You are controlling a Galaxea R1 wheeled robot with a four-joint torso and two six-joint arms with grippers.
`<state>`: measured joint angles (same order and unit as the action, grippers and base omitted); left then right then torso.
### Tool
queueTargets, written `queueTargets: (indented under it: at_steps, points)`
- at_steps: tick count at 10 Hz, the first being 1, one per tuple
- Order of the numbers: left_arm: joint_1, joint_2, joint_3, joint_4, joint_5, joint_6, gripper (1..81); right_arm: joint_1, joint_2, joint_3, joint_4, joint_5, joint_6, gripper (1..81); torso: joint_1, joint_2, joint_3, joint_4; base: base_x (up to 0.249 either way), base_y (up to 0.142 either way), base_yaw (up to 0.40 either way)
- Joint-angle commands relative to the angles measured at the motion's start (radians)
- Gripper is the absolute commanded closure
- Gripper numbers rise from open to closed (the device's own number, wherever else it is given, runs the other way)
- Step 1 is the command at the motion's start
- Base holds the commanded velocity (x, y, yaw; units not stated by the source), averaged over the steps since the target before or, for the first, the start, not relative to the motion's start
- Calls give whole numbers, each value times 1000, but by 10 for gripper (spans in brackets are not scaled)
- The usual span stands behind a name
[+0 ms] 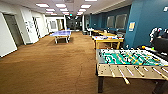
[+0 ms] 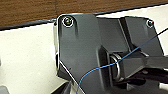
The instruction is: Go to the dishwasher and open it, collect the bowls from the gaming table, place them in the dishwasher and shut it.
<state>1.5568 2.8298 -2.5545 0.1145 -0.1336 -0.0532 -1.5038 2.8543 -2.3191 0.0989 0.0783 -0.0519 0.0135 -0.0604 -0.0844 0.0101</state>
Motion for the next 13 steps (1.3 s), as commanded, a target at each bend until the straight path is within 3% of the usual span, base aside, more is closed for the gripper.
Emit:
queueTargets:
  at_steps: [1, 9, 13]
  points:
    - [-37, -18, -3, 1, 46, 1, 10, 53, 0, 18, -13, -49, -2, 10, 0, 0, 0, 0, 0, 0, 284]
    - [-36, -18, -3, 1, 48, 1, 10, 52, 3, 14, -15, -55, -3, 10, 0, 0, 0, 0, 0, 0, 255]
    - [-36, -21, -3, -2, 51, -4, 10, 47, 3, 5, -15, -55, -3, 10, 0, 0, 0, 0, -18, -19, 0]
